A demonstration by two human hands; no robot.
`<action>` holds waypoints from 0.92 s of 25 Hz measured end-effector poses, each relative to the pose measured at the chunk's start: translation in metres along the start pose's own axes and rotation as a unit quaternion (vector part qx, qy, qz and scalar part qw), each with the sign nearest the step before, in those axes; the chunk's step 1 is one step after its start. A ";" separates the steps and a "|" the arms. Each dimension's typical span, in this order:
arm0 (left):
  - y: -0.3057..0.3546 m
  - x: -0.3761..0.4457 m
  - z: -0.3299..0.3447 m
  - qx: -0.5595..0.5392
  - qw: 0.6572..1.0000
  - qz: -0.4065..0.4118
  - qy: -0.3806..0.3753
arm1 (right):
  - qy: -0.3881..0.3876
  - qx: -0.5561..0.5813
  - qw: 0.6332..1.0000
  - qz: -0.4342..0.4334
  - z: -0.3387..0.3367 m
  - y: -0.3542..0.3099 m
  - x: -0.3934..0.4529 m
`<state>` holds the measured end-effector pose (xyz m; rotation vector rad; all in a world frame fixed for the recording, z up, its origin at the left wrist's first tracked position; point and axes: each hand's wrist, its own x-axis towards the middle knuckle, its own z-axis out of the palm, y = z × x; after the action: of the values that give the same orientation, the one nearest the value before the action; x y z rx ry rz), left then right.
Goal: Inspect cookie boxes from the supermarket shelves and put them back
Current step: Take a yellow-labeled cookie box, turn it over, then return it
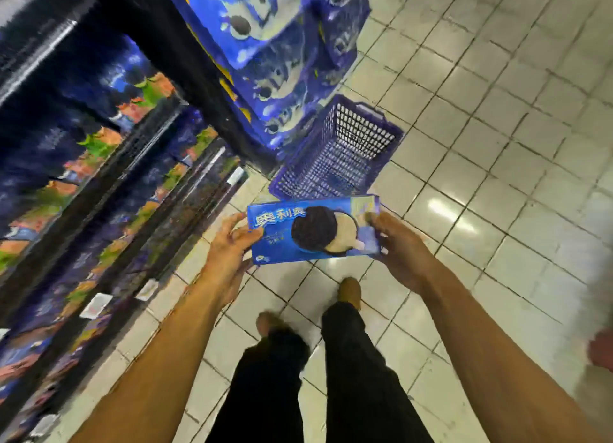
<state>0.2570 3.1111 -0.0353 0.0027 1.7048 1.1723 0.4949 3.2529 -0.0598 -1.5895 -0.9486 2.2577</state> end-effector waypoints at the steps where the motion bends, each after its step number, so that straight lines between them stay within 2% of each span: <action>1: -0.009 0.023 0.011 0.020 1.000 -0.011 0.007 | 0.014 0.004 1.000 0.020 -0.012 0.008 0.020; 7: -0.024 0.201 0.080 0.151 0.988 -0.020 -0.025 | 0.139 0.064 0.986 0.070 -0.032 0.037 0.168; 10: -0.021 0.301 0.105 0.232 0.970 0.021 -0.069 | 0.177 0.107 0.977 0.056 -0.030 0.050 0.243; 13: -0.039 0.404 0.116 0.326 0.942 0.036 -0.075 | 0.195 0.141 0.968 0.077 -0.027 0.077 0.338; 16: -0.079 0.491 0.114 0.346 0.935 0.007 -0.080 | 0.185 0.145 0.965 0.115 -0.026 0.109 0.426; 18: -0.111 0.531 0.112 0.389 0.918 -0.007 -0.078 | 0.181 0.129 0.960 0.168 -0.026 0.130 0.469; 21: -0.164 0.571 0.109 0.384 0.914 -0.090 -0.095 | 0.223 0.142 0.941 0.213 -0.032 0.163 0.519; 23: -0.192 0.590 0.104 0.376 0.912 -0.141 -0.077 | 0.217 0.133 0.936 0.242 -0.035 0.180 0.544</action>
<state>0.1454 3.3766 -0.5947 0.3039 1.8412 0.2457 0.3467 3.4108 -0.5913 -2.2319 -0.1368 2.0334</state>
